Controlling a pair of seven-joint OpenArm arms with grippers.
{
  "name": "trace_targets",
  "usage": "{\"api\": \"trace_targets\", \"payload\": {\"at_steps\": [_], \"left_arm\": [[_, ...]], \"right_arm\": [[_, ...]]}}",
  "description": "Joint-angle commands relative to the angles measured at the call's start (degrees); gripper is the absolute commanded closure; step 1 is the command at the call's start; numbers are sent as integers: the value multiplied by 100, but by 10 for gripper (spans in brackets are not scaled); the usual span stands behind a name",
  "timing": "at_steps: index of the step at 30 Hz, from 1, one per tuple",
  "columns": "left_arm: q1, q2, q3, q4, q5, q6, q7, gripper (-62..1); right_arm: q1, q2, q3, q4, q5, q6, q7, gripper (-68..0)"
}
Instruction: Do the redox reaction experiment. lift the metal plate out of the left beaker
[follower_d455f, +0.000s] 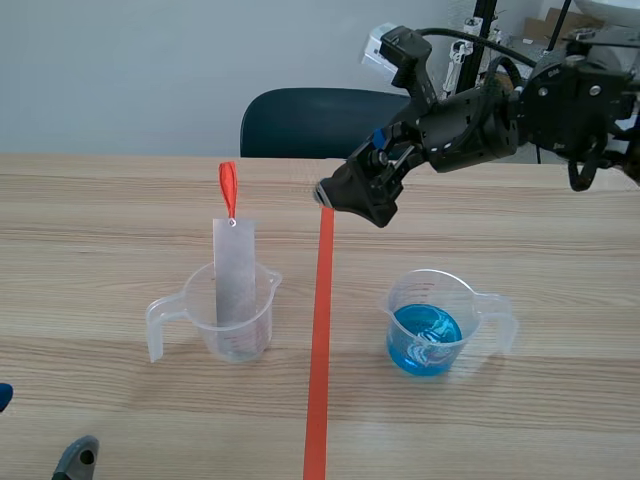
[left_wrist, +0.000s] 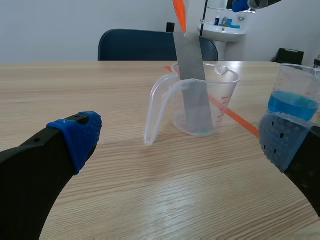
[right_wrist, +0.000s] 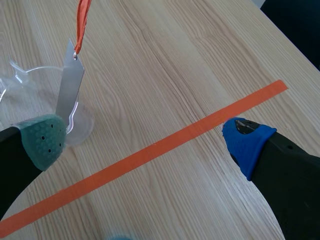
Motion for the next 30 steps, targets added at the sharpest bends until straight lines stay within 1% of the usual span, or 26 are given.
{"api": "trace_targets", "payload": {"at_steps": [1, 5, 17, 24, 30], "left_arm": [[-2, -63, -2, 98, -33, -13, -26, -623], [-2, -63, -2, 98, -33, -13, 7, -623], [-4, -63, -2, 98, -33, -13, 2, -623], [-7, -63, -2, 98, -35, -13, -2, -623], [-20, -63, -2, 98, -33, -11, -103, -623]], "right_arm": [[162, -101, 52, 0, -9, 31, 44, -679], [179, -326, 52, -210, -138, 186, -22, -679], [197, -752, 52, -470, -483, 210, -17, -679], [192, -973, 52, -634, -564, 203, 24, -679], [190, -1220, 52, -1073, -623, 210, 186, -679]]}}
